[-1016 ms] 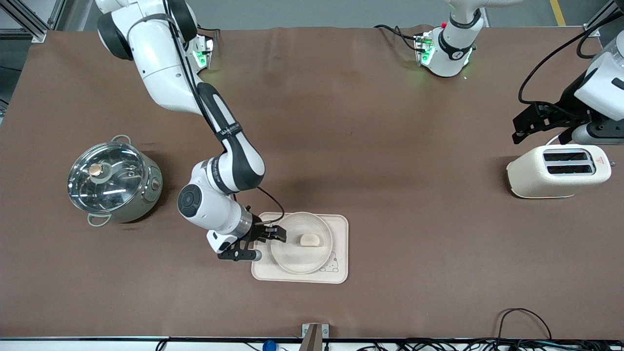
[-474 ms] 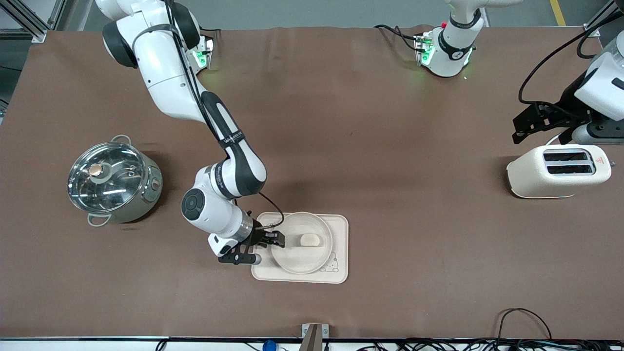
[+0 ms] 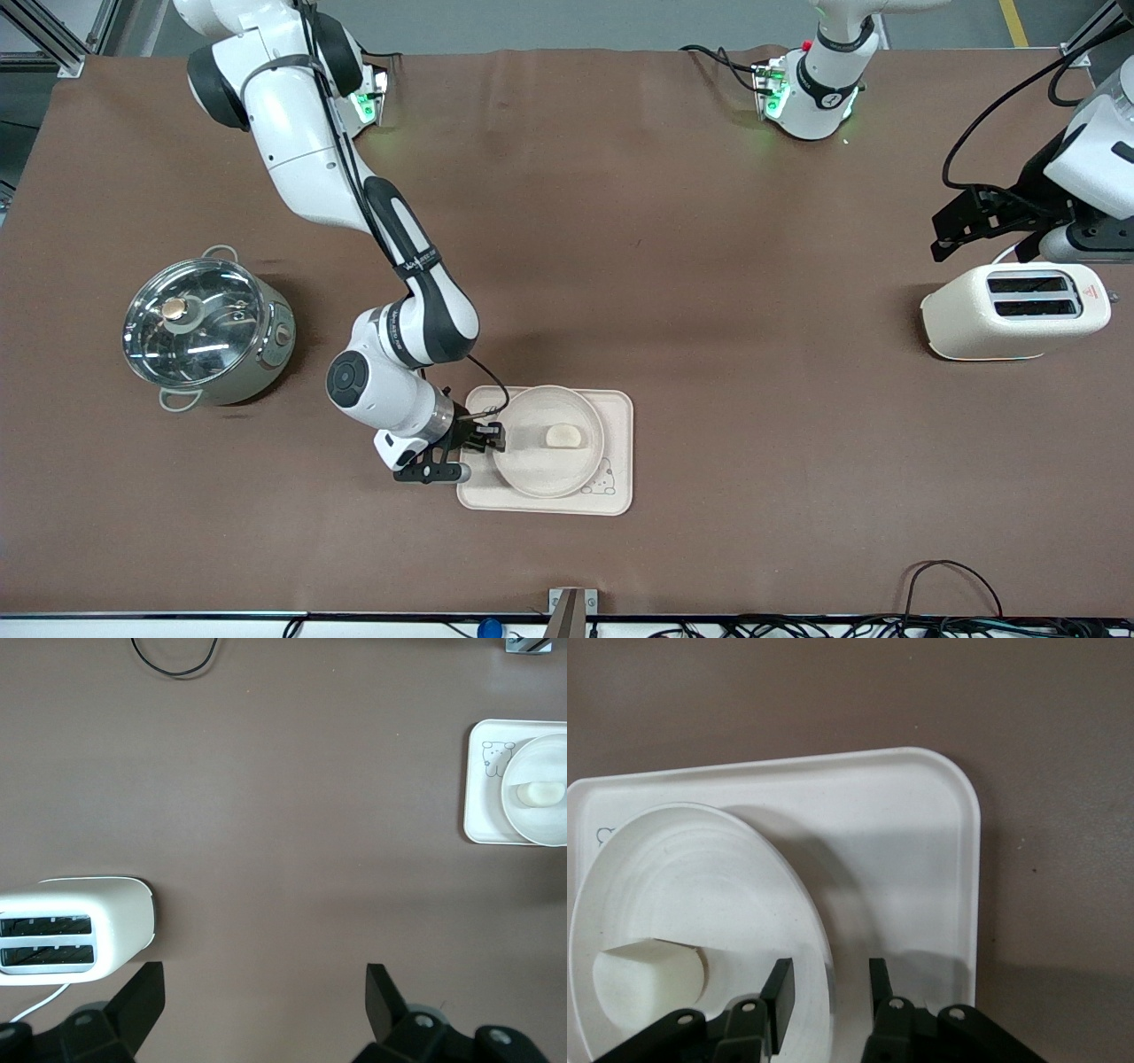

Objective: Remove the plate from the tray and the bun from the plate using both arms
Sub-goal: 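Close the right gripper on the white plate rim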

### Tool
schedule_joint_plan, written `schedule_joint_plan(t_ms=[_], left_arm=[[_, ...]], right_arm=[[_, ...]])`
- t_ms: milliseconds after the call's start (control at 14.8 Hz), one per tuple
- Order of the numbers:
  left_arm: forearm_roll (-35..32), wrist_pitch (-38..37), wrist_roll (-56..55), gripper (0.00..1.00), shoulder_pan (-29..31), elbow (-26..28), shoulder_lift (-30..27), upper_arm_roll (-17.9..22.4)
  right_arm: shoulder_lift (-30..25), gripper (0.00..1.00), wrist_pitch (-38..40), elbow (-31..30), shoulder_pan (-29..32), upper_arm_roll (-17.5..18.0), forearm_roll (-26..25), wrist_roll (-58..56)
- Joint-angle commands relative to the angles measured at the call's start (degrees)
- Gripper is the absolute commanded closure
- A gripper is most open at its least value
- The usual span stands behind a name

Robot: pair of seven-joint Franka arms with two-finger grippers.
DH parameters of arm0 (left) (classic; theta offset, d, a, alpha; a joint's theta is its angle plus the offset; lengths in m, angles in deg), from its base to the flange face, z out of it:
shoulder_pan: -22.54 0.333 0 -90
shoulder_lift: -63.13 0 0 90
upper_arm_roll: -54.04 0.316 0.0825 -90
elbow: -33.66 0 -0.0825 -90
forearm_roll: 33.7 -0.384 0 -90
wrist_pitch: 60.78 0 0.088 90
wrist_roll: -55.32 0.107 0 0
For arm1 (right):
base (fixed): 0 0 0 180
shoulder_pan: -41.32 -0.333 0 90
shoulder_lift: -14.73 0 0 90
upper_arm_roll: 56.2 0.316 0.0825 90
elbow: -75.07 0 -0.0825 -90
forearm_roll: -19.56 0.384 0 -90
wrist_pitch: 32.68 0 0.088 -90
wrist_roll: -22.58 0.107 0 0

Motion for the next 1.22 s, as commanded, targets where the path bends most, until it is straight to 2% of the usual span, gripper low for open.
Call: schedule_joint_plan(t_ms=[0, 474, 609, 677, 880, 1151], left_arm=[[0.5, -1.0, 0.7, 0.00, 0.2, -0.6, 0.0, 0.0], [0.5, -0.9, 0.8, 0.00, 0.2, -0.6, 0.0, 0.0], [0.5, -1.0, 0.8, 0.00, 0.2, -0.6, 0.0, 0.0], [0.5, -0.9, 0.8, 0.00, 0.3, -0.6, 0.0, 0.0], [0.5, -0.9, 0.8, 0.00, 0.2, -0.6, 0.0, 0.0], [0.5, -0.9, 0.8, 0.00, 0.3, -0.6, 0.0, 0.0]], right_arm=[[0.9, 0.68, 0.1, 1.3, 0.1, 0.5, 0.9, -0.9], [1.8, 0.76, 0.0, 1.3, -0.3, 0.5, 0.9, -0.9], [1.8, 0.83, 0.0, 1.3, -0.3, 0.5, 1.0, -0.9], [1.8, 0.90, 0.0, 1.5, -0.2, 0.5, 0.9, -1.2], [1.7, 1.00, 0.1, 1.6, 0.0, 0.5, 0.9, -2.0], [-0.5, 1.00, 2.3, 1.7, 0.8, 0.5, 1.1, -2.0]])
